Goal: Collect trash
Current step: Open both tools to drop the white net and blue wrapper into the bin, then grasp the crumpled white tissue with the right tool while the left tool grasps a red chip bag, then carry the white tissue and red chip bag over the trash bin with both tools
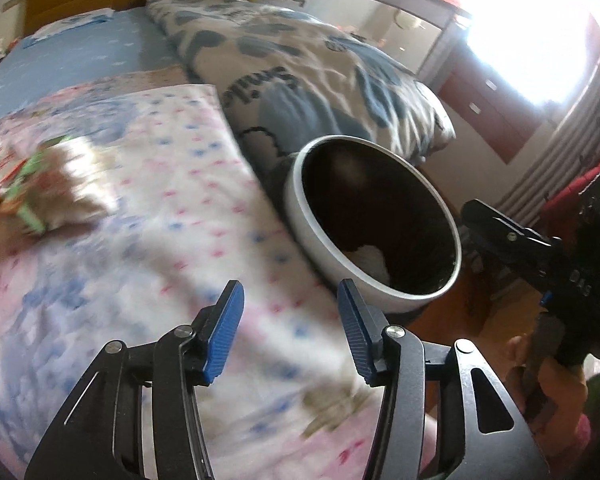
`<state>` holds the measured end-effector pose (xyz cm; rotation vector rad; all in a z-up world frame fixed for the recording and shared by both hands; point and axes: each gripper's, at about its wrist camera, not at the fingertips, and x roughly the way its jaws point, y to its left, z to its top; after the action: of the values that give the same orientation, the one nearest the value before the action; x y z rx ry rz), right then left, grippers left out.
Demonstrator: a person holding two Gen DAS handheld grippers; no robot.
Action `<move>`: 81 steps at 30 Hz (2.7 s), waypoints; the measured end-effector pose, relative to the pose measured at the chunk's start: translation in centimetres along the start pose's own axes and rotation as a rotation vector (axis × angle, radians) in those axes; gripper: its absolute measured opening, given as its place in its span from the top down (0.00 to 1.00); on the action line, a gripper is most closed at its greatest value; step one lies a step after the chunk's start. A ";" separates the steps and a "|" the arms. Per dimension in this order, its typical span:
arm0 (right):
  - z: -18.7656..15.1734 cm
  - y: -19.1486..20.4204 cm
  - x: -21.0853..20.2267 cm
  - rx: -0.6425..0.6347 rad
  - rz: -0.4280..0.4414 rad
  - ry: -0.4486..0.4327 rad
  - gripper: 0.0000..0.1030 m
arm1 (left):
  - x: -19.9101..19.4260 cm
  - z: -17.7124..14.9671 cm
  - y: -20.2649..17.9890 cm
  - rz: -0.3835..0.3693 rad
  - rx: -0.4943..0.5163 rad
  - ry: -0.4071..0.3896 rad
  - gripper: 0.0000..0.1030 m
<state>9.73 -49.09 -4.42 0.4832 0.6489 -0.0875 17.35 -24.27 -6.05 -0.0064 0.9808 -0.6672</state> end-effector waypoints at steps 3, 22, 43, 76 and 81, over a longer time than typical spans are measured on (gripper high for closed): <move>-0.6 1.7 0.0 -0.015 0.025 -0.002 0.16 | -1.4 -1.0 1.7 0.035 -0.024 -0.028 0.48; -5.3 13.8 4.7 -0.171 0.198 0.106 0.16 | -8.0 -5.8 14.4 0.210 -0.253 -0.115 0.47; -4.8 20.8 13.7 -0.322 0.192 0.158 0.19 | -8.8 -4.2 25.1 0.367 -0.421 -0.138 0.45; -5.1 16.6 8.6 -0.238 0.214 0.133 0.90 | -9.4 -4.4 17.5 0.233 -0.250 -0.177 1.00; -5.2 14.5 6.7 -0.213 0.200 0.118 0.90 | -8.6 -4.0 15.0 0.197 -0.206 -0.162 1.00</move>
<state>15.42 -33.37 -6.11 0.3471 0.7136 0.1986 18.85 -6.60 -6.19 -0.1416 0.8766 -0.3774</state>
